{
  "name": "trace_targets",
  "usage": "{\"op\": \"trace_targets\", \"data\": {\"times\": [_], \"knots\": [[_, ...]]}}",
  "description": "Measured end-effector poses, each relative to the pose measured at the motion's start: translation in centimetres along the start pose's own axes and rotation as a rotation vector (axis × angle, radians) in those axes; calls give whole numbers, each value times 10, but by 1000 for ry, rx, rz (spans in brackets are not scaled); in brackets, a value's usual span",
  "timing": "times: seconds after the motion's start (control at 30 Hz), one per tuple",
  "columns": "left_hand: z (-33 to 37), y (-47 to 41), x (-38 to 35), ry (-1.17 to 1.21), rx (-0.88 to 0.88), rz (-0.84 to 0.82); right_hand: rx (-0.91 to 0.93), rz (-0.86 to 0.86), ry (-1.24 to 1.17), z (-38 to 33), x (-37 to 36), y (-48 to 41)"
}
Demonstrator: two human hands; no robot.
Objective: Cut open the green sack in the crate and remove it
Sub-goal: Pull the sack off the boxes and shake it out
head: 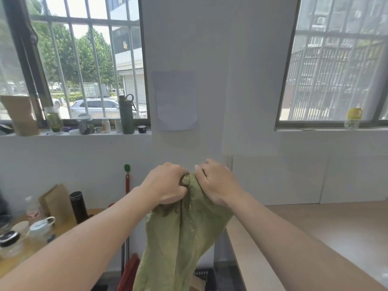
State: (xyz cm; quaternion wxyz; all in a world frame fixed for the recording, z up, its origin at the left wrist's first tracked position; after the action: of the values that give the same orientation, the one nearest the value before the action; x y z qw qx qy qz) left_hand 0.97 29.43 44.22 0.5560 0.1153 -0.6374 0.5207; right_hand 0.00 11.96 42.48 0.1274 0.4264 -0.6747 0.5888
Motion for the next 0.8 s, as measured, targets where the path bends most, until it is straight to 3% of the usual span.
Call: {"op": "trace_targets", "data": {"times": [0.13,0.23,0.33,0.57,0.8], "knots": [[-2,-9,1,154,135,11,235,246,183,-6,13,8],[-4,-19,4,275,277,-30,352,209,269,-10,15,23],[-4,-27,7,373,347,-108,338,112,381,-3,11,27],[1,-22,15,332,292,-295,354,329,447,-7,1,21],[8,-4,24,-24,16,-281,288,90,377,-14,-3,12]]}}
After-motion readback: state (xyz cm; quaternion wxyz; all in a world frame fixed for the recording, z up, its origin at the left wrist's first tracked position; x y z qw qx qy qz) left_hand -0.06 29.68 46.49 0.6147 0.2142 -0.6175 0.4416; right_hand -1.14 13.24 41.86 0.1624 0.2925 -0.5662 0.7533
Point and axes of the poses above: each hand's wrist, its own y-axis away from the middle knuckle, its own x-axis out of the back of the hand, z = x × y, the point moved 1 cm from there along -y, towards the middle knuckle, and after that the axes turned 12 degrees about z, right-handed, at the moved point
